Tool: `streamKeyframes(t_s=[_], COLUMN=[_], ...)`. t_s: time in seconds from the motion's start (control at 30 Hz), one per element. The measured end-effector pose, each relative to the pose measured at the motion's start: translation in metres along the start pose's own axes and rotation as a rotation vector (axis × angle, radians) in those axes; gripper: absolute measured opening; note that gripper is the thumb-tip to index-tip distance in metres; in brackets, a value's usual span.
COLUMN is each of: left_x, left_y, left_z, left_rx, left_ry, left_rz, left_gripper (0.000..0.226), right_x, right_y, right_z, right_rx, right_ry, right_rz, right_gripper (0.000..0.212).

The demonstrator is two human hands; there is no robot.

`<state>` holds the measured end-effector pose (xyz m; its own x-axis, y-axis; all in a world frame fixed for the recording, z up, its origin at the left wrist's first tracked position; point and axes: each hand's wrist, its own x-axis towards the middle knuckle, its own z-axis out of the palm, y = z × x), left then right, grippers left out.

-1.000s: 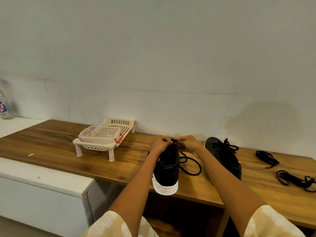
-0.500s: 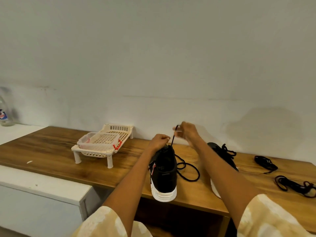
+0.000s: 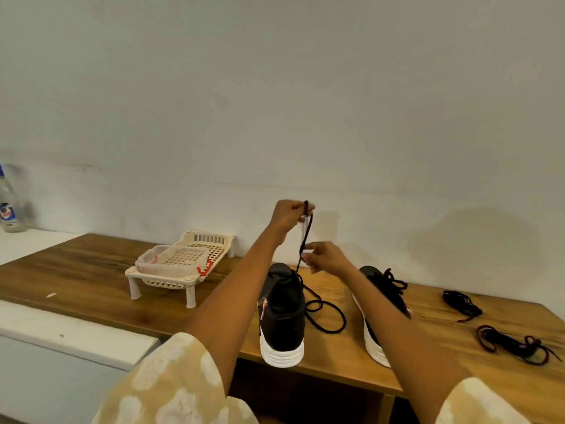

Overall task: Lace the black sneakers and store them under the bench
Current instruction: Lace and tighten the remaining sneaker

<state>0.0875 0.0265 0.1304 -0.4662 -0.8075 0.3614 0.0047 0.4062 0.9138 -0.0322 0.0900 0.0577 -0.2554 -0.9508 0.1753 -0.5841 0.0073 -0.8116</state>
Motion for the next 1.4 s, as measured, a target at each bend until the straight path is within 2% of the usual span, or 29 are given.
streamKeyframes(t_s=[0.07,0.13,0.23,0.3,0.37,0.43,0.53,0.63,0.73,0.87,0.93,1.0,1.07,1.13,1.17,1.23,1.3,1.4], left_x=[-0.001,-0.002,-0.006,-0.009,-0.015,-0.023,-0.039,-0.043,-0.039,-0.032,-0.031,-0.033,-0.034,-0.034,-0.036,-0.038,-0.035,-0.034], left_y=[0.017,0.022,0.003,-0.026,-0.06,-0.094,-0.128,-0.141,-0.146,-0.151,-0.15,-0.149,-0.147,-0.144,-0.139,-0.123,-0.108,-0.091], left_z=[0.004,0.003,-0.005,-0.014,-0.024,-0.031,-0.034,-0.034,-0.033,-0.037,-0.041,-0.043,-0.044,-0.044,-0.044,-0.041,-0.037,-0.031], left_rx=[-0.064,-0.07,-0.002,0.135,0.32,0.472,0.496,0.455,0.531,0.571,0.493,0.427,0.428,0.484,0.513,0.532,0.517,0.528], left_ry=[-0.063,-0.095,-0.039,0.028,0.029,-0.056,-0.107,-0.051,-0.051,-0.06,-0.058,-0.053,-0.056,-0.06,-0.065,-0.109,-0.242,-0.409], left_rz=[0.032,0.049,-0.005,-0.072,-0.142,-0.234,-0.304,-0.249,-0.165,-0.147,-0.171,-0.191,-0.19,-0.165,-0.17,-0.217,-0.282,-0.38], left_gripper=[0.021,0.019,0.025,0.028,0.029,0.029,0.026,0.018,0.012,0.012,0.01,0.007,0.001,0.016,0.025,0.037,0.047,0.039], right_x=[-0.003,-0.003,0.003,0.007,0.011,0.016,0.021,0.017,0.017,0.024,0.025,0.018,0.008,-0.003,-0.006,-0.009,-0.006,0.002], right_y=[-0.003,-0.014,-0.034,-0.04,-0.036,-0.021,0.009,0.033,0.043,0.049,0.05,0.046,0.04,0.035,0.032,0.023,0.012,0.004], right_z=[0.014,0.012,-0.013,-0.027,-0.032,-0.03,-0.012,0.008,0.019,0.021,0.022,0.021,0.016,0.011,0.008,-0.002,-0.01,-0.014], right_rx=[0.038,0.108,0.231,0.293,0.346,0.417,0.539,0.432,0.53,0.568,0.471,0.175,-0.33,-0.705,-0.807,-0.914,-0.908,-0.734], right_ry=[0.019,0.099,0.269,0.322,0.326,0.319,0.302,0.337,0.308,0.345,0.362,0.336,0.167,-0.085,-0.156,-0.151,-0.038,0.026], right_rz=[-0.018,-0.05,-0.092,-0.087,-0.081,-0.03,0.085,0.148,0.214,0.249,0.274,0.264,0.268,0.322,0.344,0.353,0.315,0.239], right_gripper=[0.015,0.018,0.02,0.02,0.017,0.018,0.025,0.021,0.024,0.027,0.027,0.026,0.018,0.008,0.005,0.009,0.025,0.015])
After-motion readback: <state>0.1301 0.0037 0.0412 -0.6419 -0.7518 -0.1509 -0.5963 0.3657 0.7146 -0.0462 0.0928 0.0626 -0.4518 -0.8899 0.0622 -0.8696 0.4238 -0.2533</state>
